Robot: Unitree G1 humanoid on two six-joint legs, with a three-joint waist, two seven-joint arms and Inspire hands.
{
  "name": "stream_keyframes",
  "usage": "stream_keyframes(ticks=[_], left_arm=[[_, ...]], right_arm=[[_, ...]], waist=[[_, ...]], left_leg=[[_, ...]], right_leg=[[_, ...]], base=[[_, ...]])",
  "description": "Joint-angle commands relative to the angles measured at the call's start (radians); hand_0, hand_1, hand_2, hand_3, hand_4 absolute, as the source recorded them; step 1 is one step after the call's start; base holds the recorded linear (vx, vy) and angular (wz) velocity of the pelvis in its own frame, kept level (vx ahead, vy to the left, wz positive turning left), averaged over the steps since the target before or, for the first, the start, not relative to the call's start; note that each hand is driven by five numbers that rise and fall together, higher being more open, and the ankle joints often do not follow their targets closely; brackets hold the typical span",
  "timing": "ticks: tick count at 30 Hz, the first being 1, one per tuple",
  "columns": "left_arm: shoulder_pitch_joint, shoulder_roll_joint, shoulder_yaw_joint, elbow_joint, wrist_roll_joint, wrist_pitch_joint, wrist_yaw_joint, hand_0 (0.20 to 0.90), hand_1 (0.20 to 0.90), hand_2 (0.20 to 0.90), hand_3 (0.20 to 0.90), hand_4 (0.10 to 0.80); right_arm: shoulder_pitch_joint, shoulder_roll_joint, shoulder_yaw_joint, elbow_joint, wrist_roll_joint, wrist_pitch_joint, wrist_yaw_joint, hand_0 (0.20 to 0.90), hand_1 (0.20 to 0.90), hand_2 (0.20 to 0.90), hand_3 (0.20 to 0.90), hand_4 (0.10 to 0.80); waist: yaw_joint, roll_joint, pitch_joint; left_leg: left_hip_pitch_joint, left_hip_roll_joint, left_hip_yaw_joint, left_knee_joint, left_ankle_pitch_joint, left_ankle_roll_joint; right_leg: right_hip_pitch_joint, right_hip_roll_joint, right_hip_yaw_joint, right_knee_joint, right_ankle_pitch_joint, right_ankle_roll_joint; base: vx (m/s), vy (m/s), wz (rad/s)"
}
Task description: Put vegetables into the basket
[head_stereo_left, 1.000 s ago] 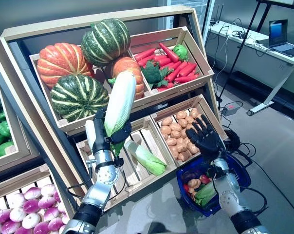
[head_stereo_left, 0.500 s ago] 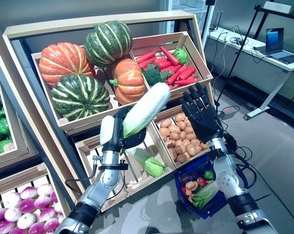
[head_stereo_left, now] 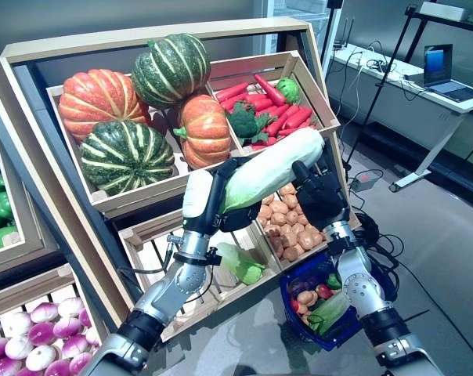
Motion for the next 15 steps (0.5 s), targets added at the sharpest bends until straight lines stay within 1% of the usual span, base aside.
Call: stream_keyframes(ticks=[1, 3, 5, 9, 12, 15], left_arm=[[-0.209, 0.022, -0.037, -0.063, 0.043, -0.109, 0.093, 0.300, 0.300, 0.300, 0.300, 0.400], [-0.213, 0.021, -0.042, -0.069, 0.053, -0.104, 0.088, 0.300, 0.300, 0.300, 0.300, 0.400], [-0.219, 0.020, -0.052, -0.066, 0.050, -0.097, 0.081, 0.300, 0.300, 0.300, 0.300, 0.400], [-0.221, 0.026, -0.060, -0.063, 0.072, -0.107, 0.081, 0.300, 0.300, 0.300, 0.300, 0.400], [-0.224, 0.036, -0.072, -0.074, 0.114, -0.108, 0.070, 0.300, 0.300, 0.300, 0.300, 0.400], [-0.233, 0.056, -0.103, -0.077, 0.163, -0.099, 0.060, 0.300, 0.300, 0.300, 0.300, 0.400]], right_arm=[[-0.164, 0.010, -0.002, -0.013, 0.026, -0.005, 0.060, 0.900, 0.900, 0.900, 0.900, 0.800], [-0.165, 0.012, 0.003, -0.009, 0.031, 0.003, 0.074, 0.900, 0.900, 0.900, 0.900, 0.800], [-0.171, 0.016, 0.012, -0.012, 0.058, 0.019, 0.113, 0.900, 0.900, 0.900, 0.900, 0.800], [-0.172, 0.020, 0.022, -0.025, 0.053, 0.022, 0.130, 0.900, 0.900, 0.900, 0.900, 0.800], [-0.181, 0.015, 0.022, -0.029, 0.037, 0.008, 0.131, 0.900, 0.900, 0.900, 0.900, 0.800], [-0.194, 0.008, 0.019, -0.037, 0.032, -0.023, 0.137, 0.900, 0.900, 0.900, 0.900, 0.800]], waist=[[0.008, -0.018, -0.068], [0.007, -0.018, -0.068], [0.006, -0.019, -0.067], [0.005, -0.019, -0.067], [0.005, -0.018, -0.068], [0.001, -0.017, -0.068]], left_leg=[[-0.024, -0.003, 0.029, 0.001, -0.025, -0.004], [-0.025, -0.003, 0.029, 0.001, -0.025, -0.004], [-0.026, -0.003, 0.028, 0.001, -0.026, -0.003], [-0.025, -0.002, 0.028, 0.001, -0.026, -0.003], [-0.026, -0.001, 0.028, 0.001, -0.027, -0.004], [-0.027, 0.000, 0.030, 0.001, -0.026, -0.004]], right_leg=[[0.030, -0.042, -0.012, 0.009, -0.001, -0.022], [0.030, -0.042, -0.011, 0.008, -0.001, -0.021], [0.028, -0.042, -0.009, 0.009, -0.001, -0.021], [0.029, -0.042, -0.008, 0.009, -0.002, -0.021], [0.027, -0.043, -0.006, 0.008, -0.002, -0.020], [0.025, -0.042, -0.003, 0.008, -0.002, -0.018]], base=[[0.000, 0.000, 0.00], [0.000, 0.000, 0.00], [0.000, 0.000, 0.00], [0.000, 0.000, 0.00], [0.000, 0.000, 0.00], [0.000, 0.000, 0.00]])
